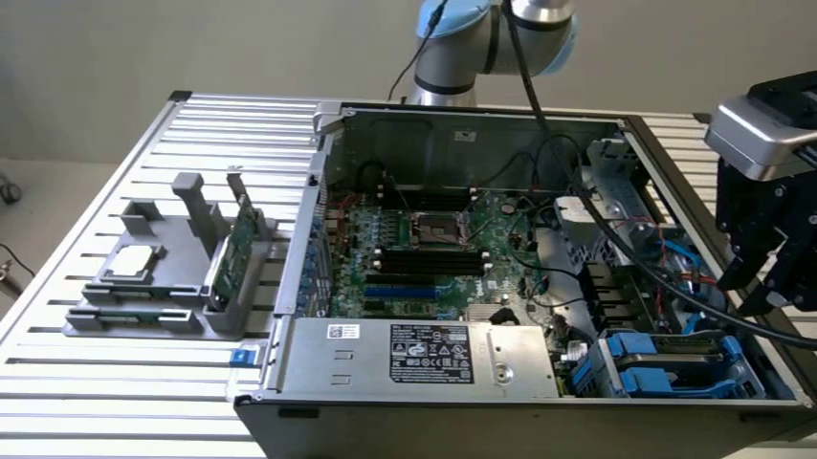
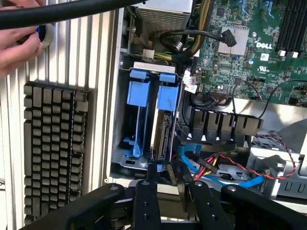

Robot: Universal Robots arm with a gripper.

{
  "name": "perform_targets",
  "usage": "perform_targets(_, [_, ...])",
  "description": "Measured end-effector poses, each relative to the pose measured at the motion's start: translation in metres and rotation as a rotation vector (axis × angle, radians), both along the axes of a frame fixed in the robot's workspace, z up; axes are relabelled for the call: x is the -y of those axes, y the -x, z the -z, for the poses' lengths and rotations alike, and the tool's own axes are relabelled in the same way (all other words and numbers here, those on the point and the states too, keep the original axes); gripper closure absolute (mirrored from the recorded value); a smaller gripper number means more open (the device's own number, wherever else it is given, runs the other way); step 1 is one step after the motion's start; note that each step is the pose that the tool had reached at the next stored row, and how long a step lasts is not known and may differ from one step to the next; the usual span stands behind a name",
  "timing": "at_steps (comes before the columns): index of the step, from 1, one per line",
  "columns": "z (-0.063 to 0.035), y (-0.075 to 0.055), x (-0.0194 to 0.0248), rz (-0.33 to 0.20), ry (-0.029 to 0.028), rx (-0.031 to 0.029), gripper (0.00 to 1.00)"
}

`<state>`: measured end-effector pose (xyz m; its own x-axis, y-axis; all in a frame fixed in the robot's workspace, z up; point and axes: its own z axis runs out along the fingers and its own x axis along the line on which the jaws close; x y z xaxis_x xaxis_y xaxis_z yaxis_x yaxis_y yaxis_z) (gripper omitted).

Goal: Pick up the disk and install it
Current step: 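Insert the disk into the insertion slot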

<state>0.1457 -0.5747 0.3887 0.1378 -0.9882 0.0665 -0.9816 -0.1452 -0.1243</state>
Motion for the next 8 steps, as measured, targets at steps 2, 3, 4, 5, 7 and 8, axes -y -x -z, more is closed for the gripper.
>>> perform_targets(2, [0.0014, 0.0, -0.0002, -0.03, 0.0059, 0.0002, 0.69])
perform_targets(3, [0.0025, 0.0, -0.0004, -0.046, 0.0076, 0.0002, 0.69])
perform_targets(4, [0.0039, 0.0, -0.0007, -0.064, 0.0082, 0.0004, 0.69])
perform_targets(5, [0.0054, 0.0001, -0.0008, -0.079, 0.008, 0.0011, 0.69])
perform_targets(7, [0.0084, 0.0003, -0.0012, -0.108, 0.0082, 0.0035, 0.69])
perform_targets(8, [0.01, 0.0004, -0.0013, -0.122, 0.0082, 0.0048, 0.69])
